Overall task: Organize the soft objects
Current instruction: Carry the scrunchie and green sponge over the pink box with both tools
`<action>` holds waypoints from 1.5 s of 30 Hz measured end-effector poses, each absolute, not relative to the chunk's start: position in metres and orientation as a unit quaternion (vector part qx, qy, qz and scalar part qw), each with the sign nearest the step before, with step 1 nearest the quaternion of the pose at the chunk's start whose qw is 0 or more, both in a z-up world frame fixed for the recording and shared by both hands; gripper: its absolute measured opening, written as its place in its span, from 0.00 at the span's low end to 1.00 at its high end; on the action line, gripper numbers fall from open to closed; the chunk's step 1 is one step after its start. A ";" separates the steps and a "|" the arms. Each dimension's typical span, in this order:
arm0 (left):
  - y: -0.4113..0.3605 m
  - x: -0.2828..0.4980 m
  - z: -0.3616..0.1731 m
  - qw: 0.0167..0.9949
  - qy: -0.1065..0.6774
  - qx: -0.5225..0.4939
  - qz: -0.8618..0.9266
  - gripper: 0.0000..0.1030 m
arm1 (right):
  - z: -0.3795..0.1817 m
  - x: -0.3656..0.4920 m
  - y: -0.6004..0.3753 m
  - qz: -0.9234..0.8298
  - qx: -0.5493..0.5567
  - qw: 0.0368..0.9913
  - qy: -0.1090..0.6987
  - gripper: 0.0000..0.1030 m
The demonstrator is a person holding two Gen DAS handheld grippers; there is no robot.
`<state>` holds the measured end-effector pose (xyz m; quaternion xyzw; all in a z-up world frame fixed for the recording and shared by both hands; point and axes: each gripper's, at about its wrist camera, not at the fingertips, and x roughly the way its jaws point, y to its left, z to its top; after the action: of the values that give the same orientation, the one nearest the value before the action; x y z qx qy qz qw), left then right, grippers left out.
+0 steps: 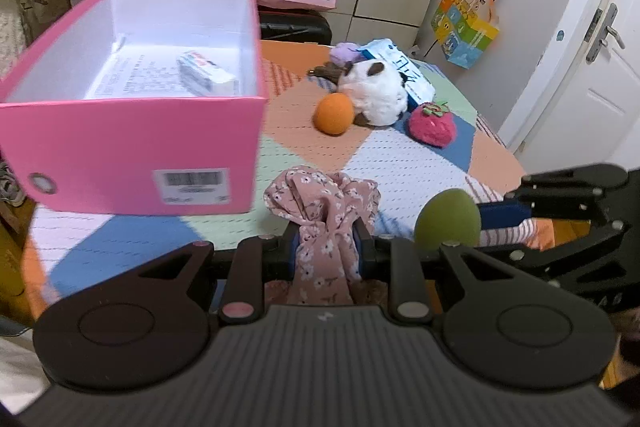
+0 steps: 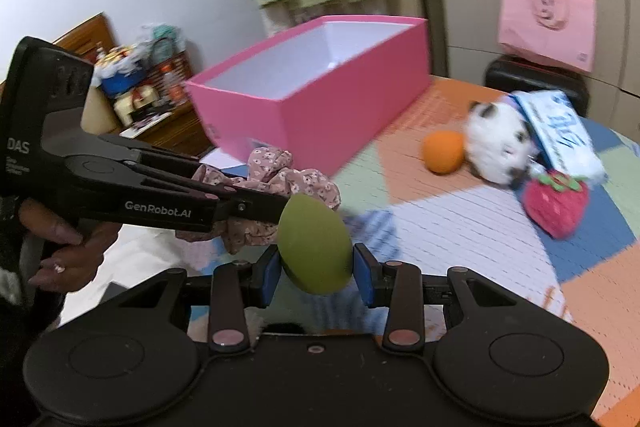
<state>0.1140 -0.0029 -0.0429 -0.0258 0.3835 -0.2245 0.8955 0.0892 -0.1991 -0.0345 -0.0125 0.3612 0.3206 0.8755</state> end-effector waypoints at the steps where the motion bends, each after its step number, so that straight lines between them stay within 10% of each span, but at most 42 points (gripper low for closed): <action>1: 0.003 0.111 -0.040 0.897 0.384 -0.024 -0.217 0.23 | -0.031 0.090 -0.196 0.327 -0.011 0.871 0.365 0.43; 45: 0.102 0.245 0.052 0.928 0.310 0.009 -0.206 0.23 | 0.054 0.260 -0.071 0.378 -0.057 0.869 0.315 0.43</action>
<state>0.2450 0.1020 0.0516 0.0090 0.3104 -0.2055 0.9281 0.2604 -0.0705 0.0540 -0.0570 0.3150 0.3776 0.8688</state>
